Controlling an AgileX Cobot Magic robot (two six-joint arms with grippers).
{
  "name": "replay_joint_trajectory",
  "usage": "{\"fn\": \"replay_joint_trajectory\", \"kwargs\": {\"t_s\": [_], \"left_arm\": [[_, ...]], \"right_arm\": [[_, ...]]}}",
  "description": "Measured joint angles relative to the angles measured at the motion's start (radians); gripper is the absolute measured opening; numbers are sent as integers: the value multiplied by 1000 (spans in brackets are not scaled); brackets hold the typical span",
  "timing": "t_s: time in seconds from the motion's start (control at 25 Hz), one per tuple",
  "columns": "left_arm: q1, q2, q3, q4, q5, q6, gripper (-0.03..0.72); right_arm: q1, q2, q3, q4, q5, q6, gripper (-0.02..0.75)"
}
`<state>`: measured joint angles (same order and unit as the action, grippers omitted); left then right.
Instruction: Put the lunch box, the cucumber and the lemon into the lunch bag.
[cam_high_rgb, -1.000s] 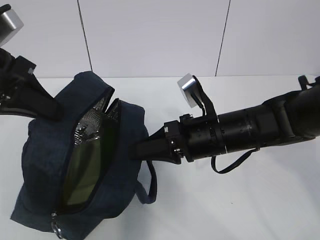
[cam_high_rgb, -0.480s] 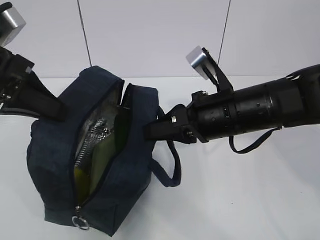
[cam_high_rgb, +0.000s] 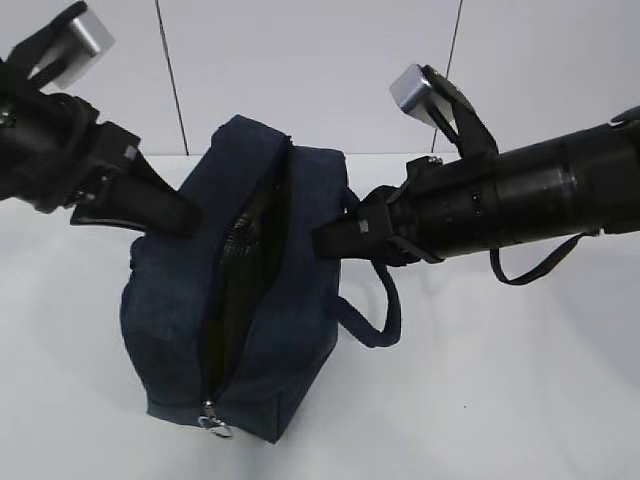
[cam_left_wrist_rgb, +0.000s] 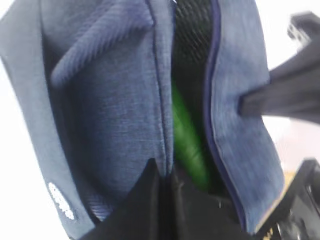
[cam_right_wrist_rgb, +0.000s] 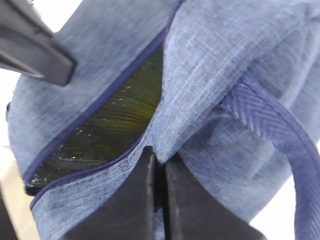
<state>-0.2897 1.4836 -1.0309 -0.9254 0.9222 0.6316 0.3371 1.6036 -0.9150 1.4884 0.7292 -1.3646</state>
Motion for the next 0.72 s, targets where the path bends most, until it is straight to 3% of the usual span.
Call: {"fn": "replay_joint_trajectory", "kwargs": {"t_s": [0.28, 0.72], "left_arm": [[-67, 58, 0, -26, -125, 4, -6], [-125, 70, 0, -61, -310, 12, -6]], "right_arm": [[0, -54, 8, -140, -80, 76, 8], [0, -56, 2, -155, -173, 14, 8]]}}
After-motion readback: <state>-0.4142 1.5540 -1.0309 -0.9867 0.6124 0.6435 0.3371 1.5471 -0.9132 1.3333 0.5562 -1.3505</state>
